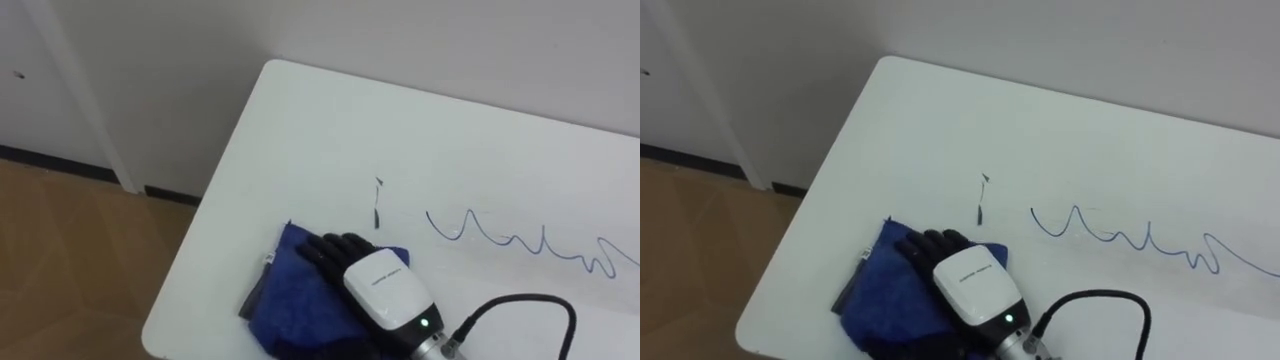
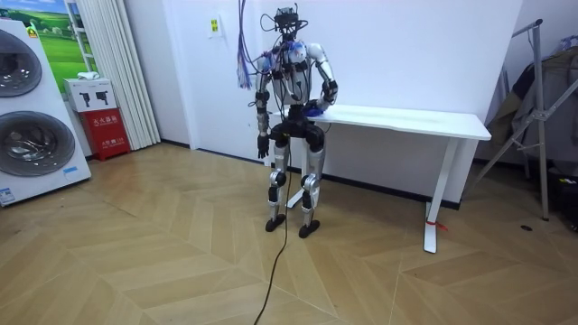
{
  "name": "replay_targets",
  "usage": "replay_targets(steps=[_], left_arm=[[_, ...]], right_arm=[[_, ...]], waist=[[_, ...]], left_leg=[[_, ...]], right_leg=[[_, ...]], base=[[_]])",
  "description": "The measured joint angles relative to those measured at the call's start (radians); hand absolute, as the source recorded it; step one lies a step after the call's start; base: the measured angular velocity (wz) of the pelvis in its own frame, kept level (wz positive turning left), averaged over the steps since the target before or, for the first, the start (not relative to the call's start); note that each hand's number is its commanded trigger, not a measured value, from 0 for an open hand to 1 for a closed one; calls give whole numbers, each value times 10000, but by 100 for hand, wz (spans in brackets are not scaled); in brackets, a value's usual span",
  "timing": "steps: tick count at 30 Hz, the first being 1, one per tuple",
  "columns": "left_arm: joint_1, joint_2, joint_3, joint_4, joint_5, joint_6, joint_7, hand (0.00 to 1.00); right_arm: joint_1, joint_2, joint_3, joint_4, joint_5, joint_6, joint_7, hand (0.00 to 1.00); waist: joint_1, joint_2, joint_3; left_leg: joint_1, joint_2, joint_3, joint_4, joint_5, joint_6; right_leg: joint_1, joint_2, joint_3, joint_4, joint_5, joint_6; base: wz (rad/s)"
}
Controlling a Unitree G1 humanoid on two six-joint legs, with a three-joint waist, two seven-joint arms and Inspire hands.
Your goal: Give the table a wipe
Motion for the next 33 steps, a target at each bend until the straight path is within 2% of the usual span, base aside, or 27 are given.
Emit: replay_targets(steps=[9, 12, 16, 21, 24, 27, 28, 31, 33], left_arm=[[2, 0, 76, -22, -1, -1, 54, 0], [-10, -40, 349, -38, 13, 12, 105, 0], [30, -71, 440, -38, 6, 105, 269, 0], [100, -107, 723, -42, -17, 165, 263, 0], [240, -190, 723, -58, -6, 283, 259, 0], [423, -422, 824, -129, 10, 447, 249, 0], [539, -510, 875, -268, 21, 468, 241, 0], [935, -652, 1241, -865, 24, 598, 229, 0], [1133, -663, 1412, -1151, 16, 679, 221, 0]], right_arm=[[-171, 5, -20, -93, 46, -132, -528, 100], [-189, 3, -38, 17, 336, -139, -570, 100], [-154, 5, -344, 28, 422, -146, -449, 100], [-168, 40, -864, 122, 565, -118, -171, 100], [-267, 86, -897, 302, 1207, 13, 72, 100], [-1014, 276, -903, 909, 1810, 268, 477, 100], [-1321, 286, -964, 1036, 1988, 480, 745, 100], [-2541, 486, -1881, 2289, 2092, 670, 1107, 100], [-3266, 512, -2451, 3323, 2476, 1039, 1127, 100]], waist=[[-2, 63, -11], [8, 129, -13], [-24, 330, 79], [-27, 383, 91], [14, 381, 93], [63, 392, 100], [159, 387, 103], [223, 346, 125], [279, 333, 126]], left_leg=[[1, -4, -9, 14, -6, 3], [8, -7, -18, 30, -6, 3], [180, -27, -30, 21, -7, 8], [247, -36, -56, 14, -8, 9], [363, -37, -70, 17, -20, 20], [421, -44, -57, 54, -20, 21], [458, -41, -36, 29, -20, 21], [414, -40, -81, 66, -19, 21], [441, -48, -119, 90, -15, 21]], right_leg=[[10, -3, -30, 0, 1, 1], [28, -20, -83, 3, 1, 2], [199, -50, -93, 3, -6, 13], [309, -66, -147, 5, -11, 20], [474, -81, -202, -18, -25, 35], [503, -80, -165, 12, -24, 34], [513, -82, -168, 42, -33, 24], [514, -104, -254, 55, -43, 15], [551, -111, -282, 50, -55, 26]], base=[[0], [0], [0], [4], [5], [-2], [0], [6], [10]])
